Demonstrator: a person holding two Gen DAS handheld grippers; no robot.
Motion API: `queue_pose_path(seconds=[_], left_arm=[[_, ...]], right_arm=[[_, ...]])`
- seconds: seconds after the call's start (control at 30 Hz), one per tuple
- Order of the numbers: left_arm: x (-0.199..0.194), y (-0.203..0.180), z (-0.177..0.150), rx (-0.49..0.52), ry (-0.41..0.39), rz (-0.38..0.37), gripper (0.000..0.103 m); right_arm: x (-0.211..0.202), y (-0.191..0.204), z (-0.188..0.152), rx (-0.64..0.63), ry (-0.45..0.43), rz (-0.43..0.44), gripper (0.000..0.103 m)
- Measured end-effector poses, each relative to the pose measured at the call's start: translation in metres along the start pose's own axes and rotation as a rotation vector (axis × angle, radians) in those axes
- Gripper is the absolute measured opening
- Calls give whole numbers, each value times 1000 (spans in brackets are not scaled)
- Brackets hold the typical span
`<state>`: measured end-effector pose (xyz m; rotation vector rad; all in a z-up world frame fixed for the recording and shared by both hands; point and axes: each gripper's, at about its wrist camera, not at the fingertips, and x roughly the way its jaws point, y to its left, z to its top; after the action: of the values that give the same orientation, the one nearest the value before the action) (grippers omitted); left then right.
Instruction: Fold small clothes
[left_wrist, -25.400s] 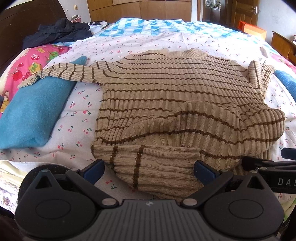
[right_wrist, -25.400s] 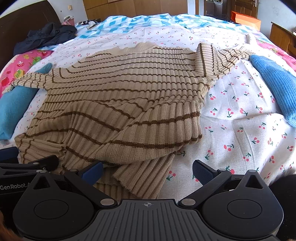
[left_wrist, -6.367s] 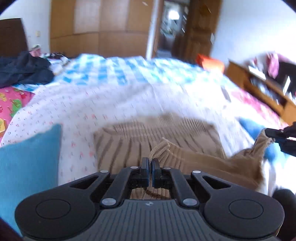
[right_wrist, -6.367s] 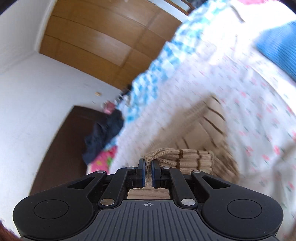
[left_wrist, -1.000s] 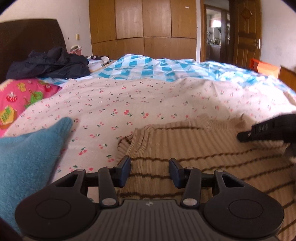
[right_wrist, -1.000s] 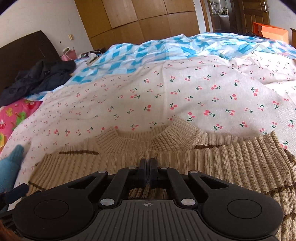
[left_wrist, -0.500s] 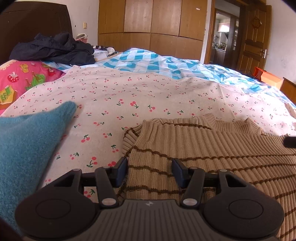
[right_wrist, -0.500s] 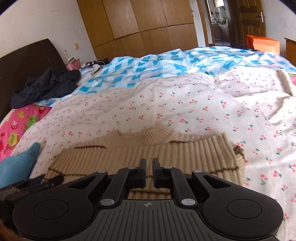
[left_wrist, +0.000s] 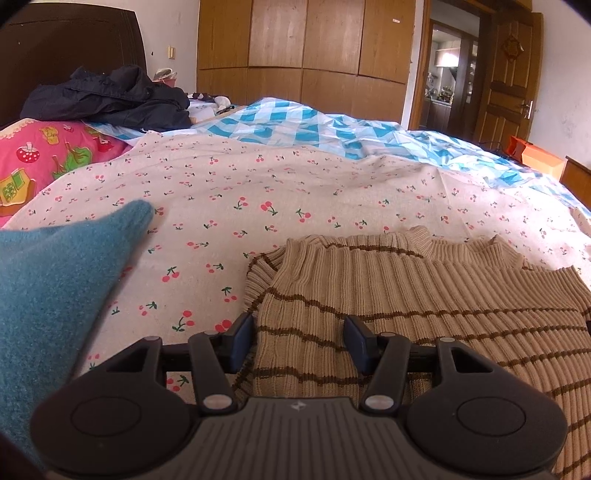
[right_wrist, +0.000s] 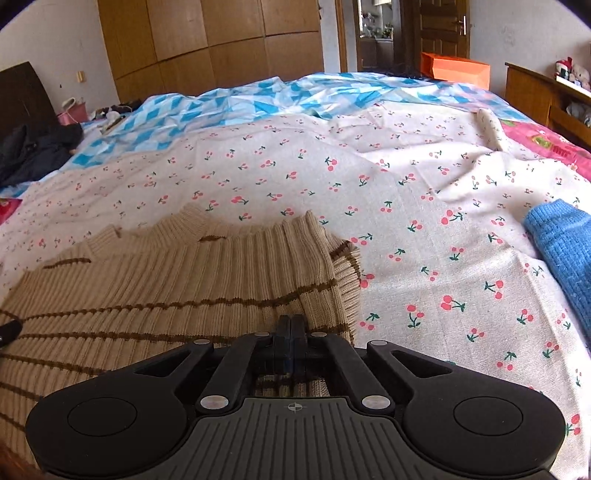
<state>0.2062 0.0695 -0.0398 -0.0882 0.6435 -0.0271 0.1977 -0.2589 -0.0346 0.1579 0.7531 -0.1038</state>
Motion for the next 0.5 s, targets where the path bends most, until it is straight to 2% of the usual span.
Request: queue_pose_path(seconds=[0.03, 0.1, 0.23, 0.3, 0.33, 0.4, 0.5], left_arm=[[-4, 1, 2, -9, -3, -1, 58], [-15, 2, 5, -29, -17, -5, 58], [-41, -2, 3, -34, -42, -5, 58], [-44, -7, -5, 3, 7, 12, 58], [-42, -10, -9, 17, 42, 19, 58], [-42, -10, -17, 16, 87, 17, 58], [-58, -6, -20, -28, 81, 28, 58]], right_arm=[[-7, 0, -1, 8, -7, 5, 0], [-25, -1, -4, 14, -32, 32, 11], [-50, 1, -17, -40, -72, 58, 11], [-41, -1, -24, -58, -14, 40, 11], [-32, -4, -26, -53, 54, 35, 11], [-36, -10, -29, 2, 40, 54, 11], [-60, -14, -31, 35, -12, 111, 11]])
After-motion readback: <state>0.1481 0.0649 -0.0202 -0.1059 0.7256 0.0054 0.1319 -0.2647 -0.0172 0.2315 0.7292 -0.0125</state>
